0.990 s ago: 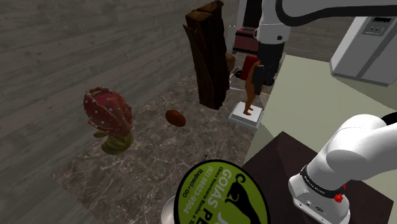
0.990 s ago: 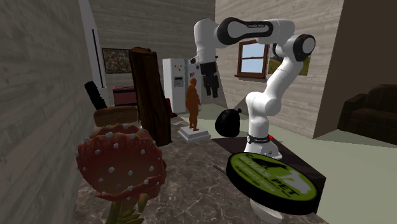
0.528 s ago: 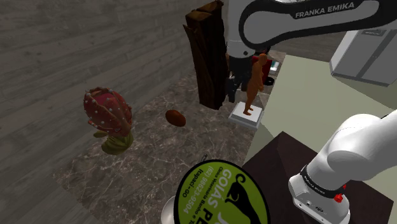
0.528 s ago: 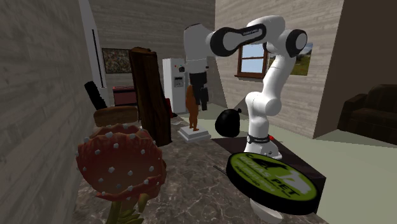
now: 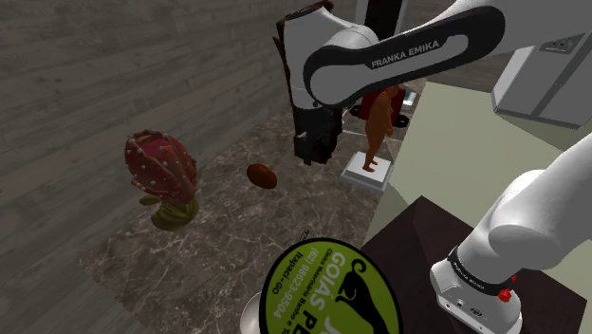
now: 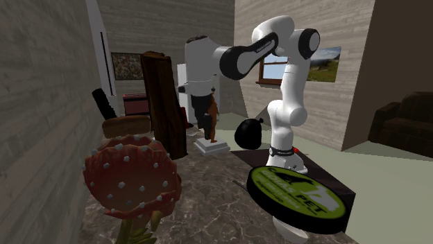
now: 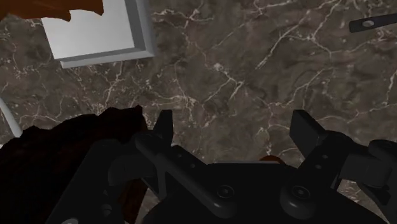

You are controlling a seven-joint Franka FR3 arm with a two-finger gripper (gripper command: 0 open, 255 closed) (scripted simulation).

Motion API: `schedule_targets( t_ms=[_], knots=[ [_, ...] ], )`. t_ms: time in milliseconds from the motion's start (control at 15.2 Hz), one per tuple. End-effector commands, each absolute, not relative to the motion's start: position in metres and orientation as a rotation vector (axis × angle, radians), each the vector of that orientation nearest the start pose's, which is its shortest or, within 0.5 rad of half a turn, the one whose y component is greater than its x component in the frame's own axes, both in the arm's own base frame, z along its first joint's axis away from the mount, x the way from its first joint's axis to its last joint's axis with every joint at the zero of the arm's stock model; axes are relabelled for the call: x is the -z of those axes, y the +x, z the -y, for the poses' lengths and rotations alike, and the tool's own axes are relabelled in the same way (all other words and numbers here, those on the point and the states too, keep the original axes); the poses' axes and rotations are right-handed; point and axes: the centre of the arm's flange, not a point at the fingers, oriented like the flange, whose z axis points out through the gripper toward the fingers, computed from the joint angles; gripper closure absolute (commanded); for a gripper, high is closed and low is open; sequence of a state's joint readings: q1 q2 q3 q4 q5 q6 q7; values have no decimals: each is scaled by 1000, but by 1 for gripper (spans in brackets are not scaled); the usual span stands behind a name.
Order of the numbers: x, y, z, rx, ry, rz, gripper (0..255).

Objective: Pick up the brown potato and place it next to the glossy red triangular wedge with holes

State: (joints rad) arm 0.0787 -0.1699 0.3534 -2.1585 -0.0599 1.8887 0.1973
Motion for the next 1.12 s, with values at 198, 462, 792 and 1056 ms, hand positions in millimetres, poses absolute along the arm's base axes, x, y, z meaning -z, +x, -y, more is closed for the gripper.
schedule_targets(
  t_ms=[198,462,792,1056],
  knots=[
    [-428,481,-254,-70,-3312,475,0],
    [-401,510,-293,-34,-3355,531,0],
    [-366,545,-340,13,-3407,603,0],
    [-346,551,-342,20,-3414,614,0]
  ],
)
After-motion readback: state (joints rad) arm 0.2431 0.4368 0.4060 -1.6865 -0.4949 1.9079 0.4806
